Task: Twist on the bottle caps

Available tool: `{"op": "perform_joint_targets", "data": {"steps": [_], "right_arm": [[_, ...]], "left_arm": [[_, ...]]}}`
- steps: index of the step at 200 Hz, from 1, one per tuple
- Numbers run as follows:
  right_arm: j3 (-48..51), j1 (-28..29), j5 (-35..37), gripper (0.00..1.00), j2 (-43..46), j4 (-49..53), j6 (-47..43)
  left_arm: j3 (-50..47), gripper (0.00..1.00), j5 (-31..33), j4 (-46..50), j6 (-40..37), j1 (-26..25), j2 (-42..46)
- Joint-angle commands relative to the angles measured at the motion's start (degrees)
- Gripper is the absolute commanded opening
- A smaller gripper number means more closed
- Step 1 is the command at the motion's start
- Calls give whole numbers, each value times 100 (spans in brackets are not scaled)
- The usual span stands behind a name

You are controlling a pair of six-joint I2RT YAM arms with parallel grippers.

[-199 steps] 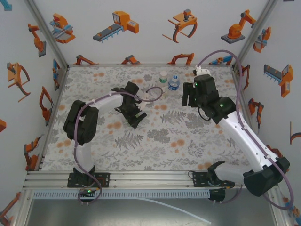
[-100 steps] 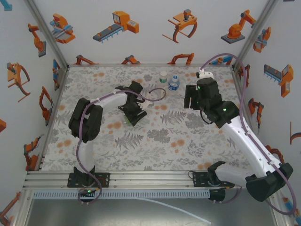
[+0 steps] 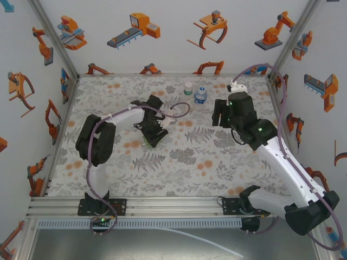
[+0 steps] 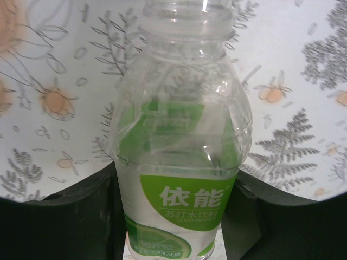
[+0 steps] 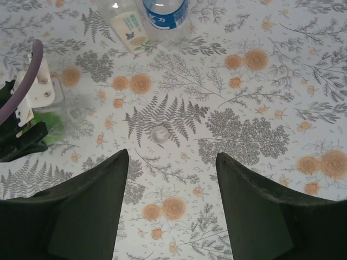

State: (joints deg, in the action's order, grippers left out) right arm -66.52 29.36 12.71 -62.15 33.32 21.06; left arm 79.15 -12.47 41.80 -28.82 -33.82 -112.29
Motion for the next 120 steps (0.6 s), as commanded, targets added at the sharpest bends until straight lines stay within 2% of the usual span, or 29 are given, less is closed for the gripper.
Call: {"op": "perform_joint_targets", "data": {"steps": [1,64,120], "right_arm": [[184,-27,-485,59,208,-574,-17],[662,58,-2018,55,441,-1962,-92],[1167,426,-3443,58,572,-4065,80]], "left_arm": [[-191,40,-688,-100,218,154,621],[-738,41,-1996,-817,809,476,2219],[-1278,41,-3251,-1783,1586,614,3770]]}}
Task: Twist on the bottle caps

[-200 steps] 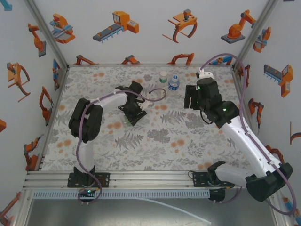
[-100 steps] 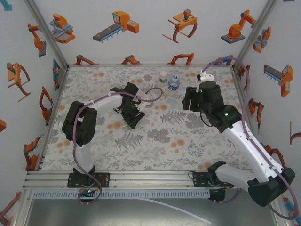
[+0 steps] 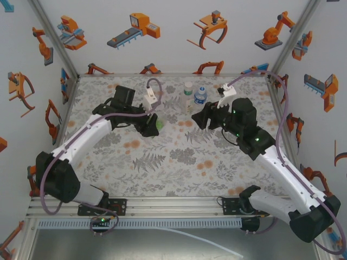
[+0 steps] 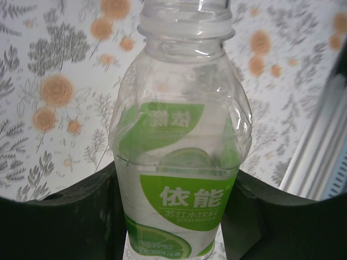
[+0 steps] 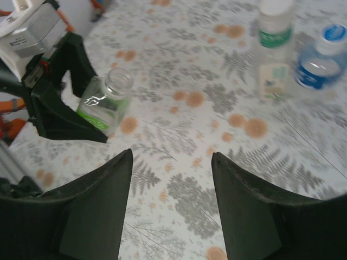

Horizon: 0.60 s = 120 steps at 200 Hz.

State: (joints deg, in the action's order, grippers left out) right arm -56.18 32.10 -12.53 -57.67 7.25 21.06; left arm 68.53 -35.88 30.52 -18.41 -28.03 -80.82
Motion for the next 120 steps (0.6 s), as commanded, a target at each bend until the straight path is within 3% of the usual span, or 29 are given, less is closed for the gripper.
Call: {"op": "perform_joint_targets", "data": {"steps": [1,29,55,79,120], "right_arm": [[134,159,-935,58,120,-1509,86],[192,426,-1584,65,51,-2708,220],[-13,812,-1752,74,-116,-3294,175],[-313,1158,-2200,81,-423,-3772,171],[-876,1713,-2211,84,-926,-3849,-41]], "left_arm": [[-221,41,-924,-685,565,35,648],[-548,41,-1500,-1525,1141,37,1409],[-761,42,-2069,-2375,1769,27,1948],[-842,42,-2187,-2858,2153,-2,2324],[-838,43,-2336,-3286,2570,-122,2636]]}}
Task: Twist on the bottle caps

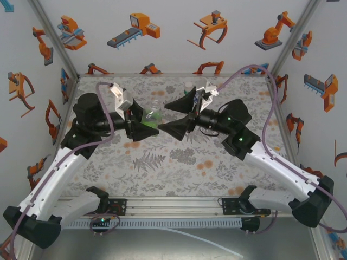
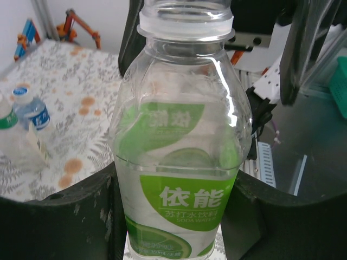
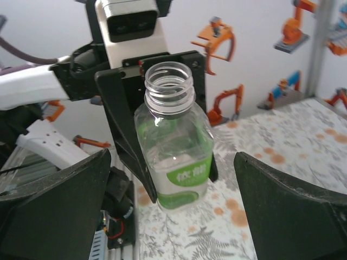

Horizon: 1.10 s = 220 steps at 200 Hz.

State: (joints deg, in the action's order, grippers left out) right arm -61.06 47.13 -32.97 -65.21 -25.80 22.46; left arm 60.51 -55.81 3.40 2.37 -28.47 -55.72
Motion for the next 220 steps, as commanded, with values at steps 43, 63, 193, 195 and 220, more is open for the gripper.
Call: {"op": "perform_joint_targets", "data": {"steps": [43,63,193,195,220], "right_arm": [[-707,452,-172,80,-524,-694,-211],[-830,532,-166,76,-611,-566,-271],[-936,686,234,39,-592,-737,-211],[-935,684,232,39,-595,-753,-204],[-985,760,236,38,-632,-889,-127]], "left_arm": [[69,44,-304,-568,563,-242,237],[92,44,-281,-561,589,-282,237],[145,66,-272,-789,692,-466,88],[145,66,-272,-799,698,-473,82],[141,68,-270,-868,738,-519,36]]}}
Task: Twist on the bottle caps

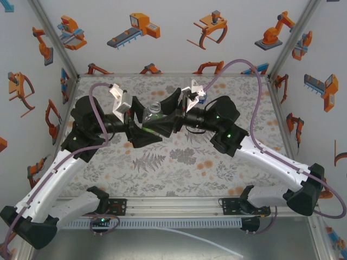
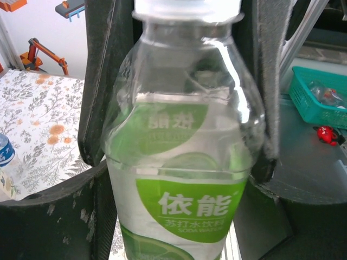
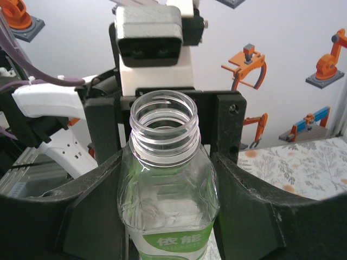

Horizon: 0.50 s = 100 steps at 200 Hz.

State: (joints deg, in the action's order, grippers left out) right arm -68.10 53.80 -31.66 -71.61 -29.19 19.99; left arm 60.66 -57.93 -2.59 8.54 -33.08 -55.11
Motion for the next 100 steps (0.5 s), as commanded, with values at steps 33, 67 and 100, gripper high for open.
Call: {"op": "perform_joint_targets", "data": {"steps": [33,67,100], "right_arm": [[-338,170,122,37,16,-579,105],[-333,195,143,37,53,-588,86],[-318,228,163,37,48,-577,84]], "left_arm": [[129,67,-60,-269,117,-84,-32],[130,61,-60,-268,122,-108,-22],[130,59,-58,-260,122,-124,-13]]}}
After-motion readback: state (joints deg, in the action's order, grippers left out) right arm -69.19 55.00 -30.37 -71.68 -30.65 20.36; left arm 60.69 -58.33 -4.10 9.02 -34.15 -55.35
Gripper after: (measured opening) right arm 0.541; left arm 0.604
